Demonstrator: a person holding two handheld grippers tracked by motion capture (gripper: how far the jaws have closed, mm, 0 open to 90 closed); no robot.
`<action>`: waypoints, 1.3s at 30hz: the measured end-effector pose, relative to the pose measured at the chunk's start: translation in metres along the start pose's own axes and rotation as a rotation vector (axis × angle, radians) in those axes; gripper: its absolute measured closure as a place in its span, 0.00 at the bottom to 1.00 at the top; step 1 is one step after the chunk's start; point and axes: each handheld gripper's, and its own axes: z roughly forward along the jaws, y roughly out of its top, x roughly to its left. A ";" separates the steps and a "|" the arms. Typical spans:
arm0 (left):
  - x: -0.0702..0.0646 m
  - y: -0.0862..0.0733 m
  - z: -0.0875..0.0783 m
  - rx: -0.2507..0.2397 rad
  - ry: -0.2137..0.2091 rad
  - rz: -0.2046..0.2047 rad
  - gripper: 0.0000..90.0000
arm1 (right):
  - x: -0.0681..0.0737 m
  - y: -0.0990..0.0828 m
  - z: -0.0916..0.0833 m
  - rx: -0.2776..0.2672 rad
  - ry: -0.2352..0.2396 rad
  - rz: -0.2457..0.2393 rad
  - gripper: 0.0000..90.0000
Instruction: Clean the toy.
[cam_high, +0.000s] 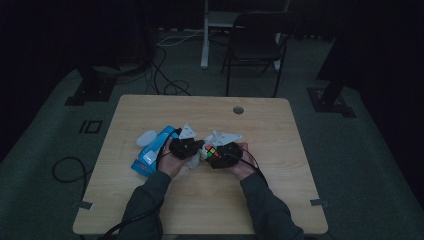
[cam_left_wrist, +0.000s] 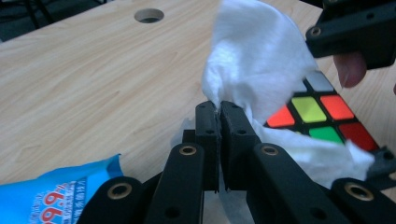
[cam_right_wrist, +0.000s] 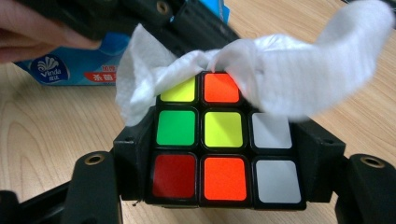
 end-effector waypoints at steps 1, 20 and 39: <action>0.000 -0.001 0.000 -0.002 -0.004 -0.004 0.97 | 0.000 0.000 0.000 -0.003 0.001 0.001 0.38; 0.002 -0.012 0.006 0.057 -0.018 -0.003 0.97 | -0.006 0.003 -0.008 -0.030 0.006 0.016 0.38; 0.004 0.010 0.000 -0.018 -0.031 -0.016 0.97 | 0.007 0.003 0.002 -0.002 0.042 -0.020 0.38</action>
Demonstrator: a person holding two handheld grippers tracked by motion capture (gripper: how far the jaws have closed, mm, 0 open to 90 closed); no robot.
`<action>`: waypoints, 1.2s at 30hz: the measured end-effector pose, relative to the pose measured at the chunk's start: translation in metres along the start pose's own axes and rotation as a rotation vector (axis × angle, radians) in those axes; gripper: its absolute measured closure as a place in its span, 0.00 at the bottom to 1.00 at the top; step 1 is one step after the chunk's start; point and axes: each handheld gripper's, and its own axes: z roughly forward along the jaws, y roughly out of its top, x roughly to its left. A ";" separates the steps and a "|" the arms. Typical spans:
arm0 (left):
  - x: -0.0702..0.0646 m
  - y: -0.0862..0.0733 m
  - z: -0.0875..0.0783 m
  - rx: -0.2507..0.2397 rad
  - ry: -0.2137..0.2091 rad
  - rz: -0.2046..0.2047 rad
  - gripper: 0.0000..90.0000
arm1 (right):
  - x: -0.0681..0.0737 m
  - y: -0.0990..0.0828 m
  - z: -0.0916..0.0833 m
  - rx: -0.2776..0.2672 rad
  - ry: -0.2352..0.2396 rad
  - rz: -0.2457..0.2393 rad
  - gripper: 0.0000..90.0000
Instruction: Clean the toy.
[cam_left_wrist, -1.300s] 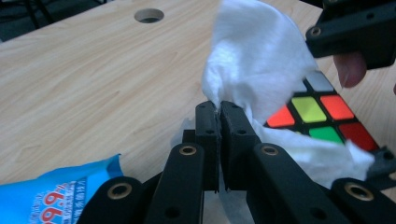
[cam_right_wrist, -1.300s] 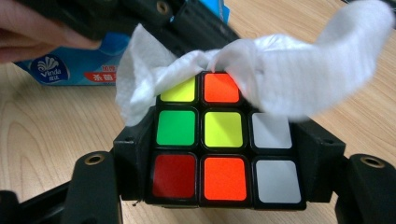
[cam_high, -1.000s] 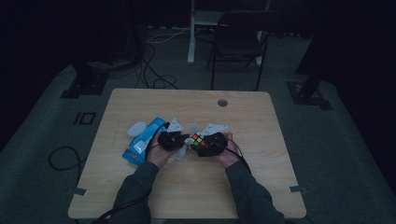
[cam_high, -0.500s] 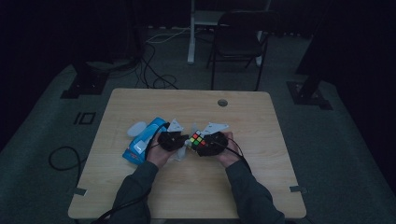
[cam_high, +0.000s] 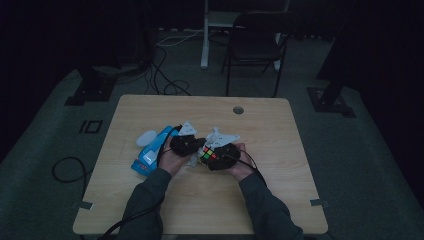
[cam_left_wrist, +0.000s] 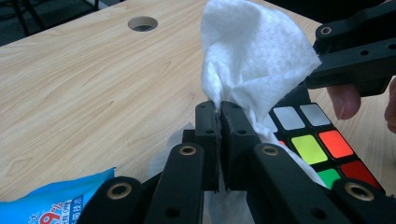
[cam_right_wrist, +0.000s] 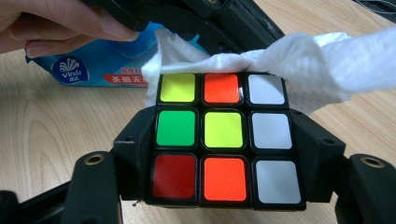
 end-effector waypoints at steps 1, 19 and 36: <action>0.000 0.000 0.000 0.000 -0.002 -0.001 0.97 | 0.000 0.000 0.000 0.001 0.000 0.000 0.38; -0.005 -0.013 0.006 0.067 0.017 0.028 0.98 | -0.012 -0.003 -0.008 -0.010 -0.034 0.034 0.38; -0.024 -0.018 -0.018 -0.014 0.042 0.054 0.98 | -0.020 -0.003 -0.009 -0.004 -0.082 0.092 0.38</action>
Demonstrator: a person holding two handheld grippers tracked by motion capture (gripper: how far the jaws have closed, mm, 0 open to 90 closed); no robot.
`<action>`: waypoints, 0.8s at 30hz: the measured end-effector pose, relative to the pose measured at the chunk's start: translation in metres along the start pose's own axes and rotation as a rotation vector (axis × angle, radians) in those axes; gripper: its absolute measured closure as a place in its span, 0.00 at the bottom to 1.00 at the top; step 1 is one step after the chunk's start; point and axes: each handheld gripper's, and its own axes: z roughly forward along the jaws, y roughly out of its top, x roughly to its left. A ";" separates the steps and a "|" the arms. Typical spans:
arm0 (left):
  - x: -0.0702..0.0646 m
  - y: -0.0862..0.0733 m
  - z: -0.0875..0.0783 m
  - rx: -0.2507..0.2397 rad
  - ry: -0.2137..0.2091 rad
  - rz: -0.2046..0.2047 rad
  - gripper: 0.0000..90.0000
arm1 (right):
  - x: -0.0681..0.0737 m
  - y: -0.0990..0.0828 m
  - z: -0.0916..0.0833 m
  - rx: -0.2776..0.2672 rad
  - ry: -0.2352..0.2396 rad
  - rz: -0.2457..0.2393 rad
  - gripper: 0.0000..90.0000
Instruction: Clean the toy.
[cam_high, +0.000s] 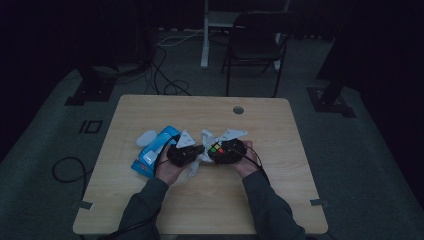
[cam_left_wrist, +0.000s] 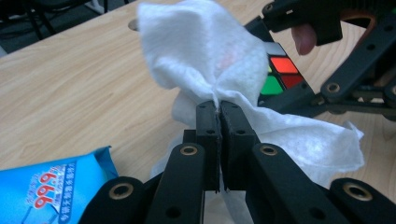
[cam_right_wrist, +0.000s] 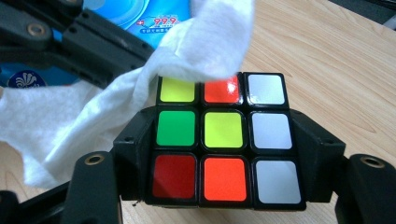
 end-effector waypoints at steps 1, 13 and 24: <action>0.000 -0.001 0.000 0.003 -0.005 0.000 0.98 | 0.000 0.000 0.000 0.000 -0.001 0.002 0.38; -0.009 -0.013 0.018 0.075 -0.028 0.031 0.98 | -0.002 0.003 -0.002 -0.022 -0.009 0.027 0.38; -0.023 -0.011 0.021 0.055 -0.060 0.036 0.98 | -0.002 0.004 0.001 -0.013 -0.018 0.061 0.38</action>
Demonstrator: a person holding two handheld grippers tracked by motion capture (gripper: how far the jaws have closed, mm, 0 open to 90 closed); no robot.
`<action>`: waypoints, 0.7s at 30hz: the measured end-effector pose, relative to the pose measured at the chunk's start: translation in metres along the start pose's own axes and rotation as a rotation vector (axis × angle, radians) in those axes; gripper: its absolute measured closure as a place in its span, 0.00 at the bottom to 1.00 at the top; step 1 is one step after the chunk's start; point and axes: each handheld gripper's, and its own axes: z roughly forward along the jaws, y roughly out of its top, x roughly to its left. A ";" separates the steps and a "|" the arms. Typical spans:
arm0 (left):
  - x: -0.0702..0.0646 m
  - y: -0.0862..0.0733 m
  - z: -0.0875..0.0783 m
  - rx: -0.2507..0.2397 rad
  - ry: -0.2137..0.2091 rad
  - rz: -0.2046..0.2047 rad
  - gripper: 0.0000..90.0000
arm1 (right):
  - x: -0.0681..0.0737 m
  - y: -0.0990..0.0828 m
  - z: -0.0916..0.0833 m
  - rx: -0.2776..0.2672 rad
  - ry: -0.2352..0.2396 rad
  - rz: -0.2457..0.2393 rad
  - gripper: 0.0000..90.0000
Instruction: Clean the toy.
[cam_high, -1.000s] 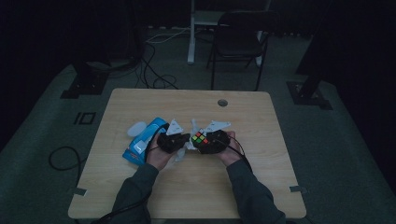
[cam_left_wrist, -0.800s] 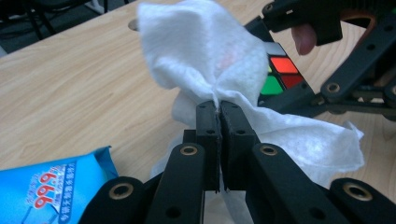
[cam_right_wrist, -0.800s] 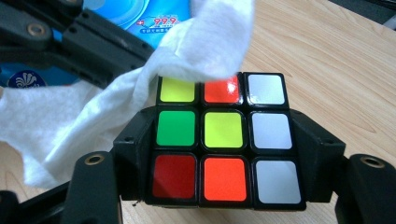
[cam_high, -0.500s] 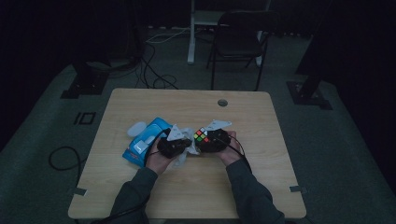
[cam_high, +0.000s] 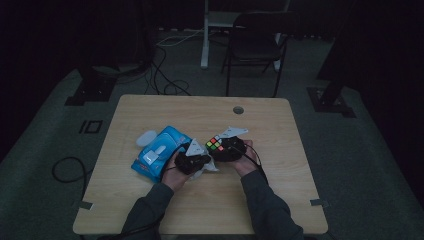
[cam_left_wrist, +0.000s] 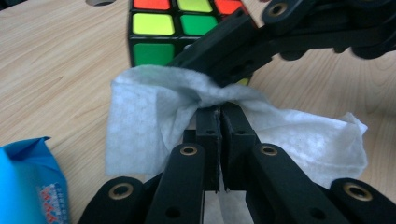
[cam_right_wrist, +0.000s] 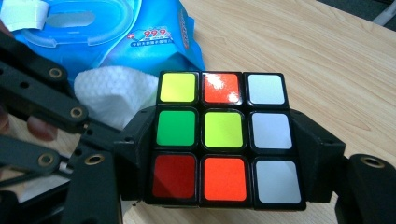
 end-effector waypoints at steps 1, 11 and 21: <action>-0.001 0.000 0.000 0.001 -0.001 0.003 0.98 | 0.000 0.000 0.000 0.001 -0.001 0.001 0.38; -0.009 0.005 0.000 -0.025 -0.033 0.023 0.98 | -0.001 -0.001 0.001 0.004 -0.006 0.018 0.38; 0.003 -0.002 0.003 0.004 -0.004 -0.010 0.98 | -0.003 -0.002 0.000 0.010 -0.004 0.017 0.38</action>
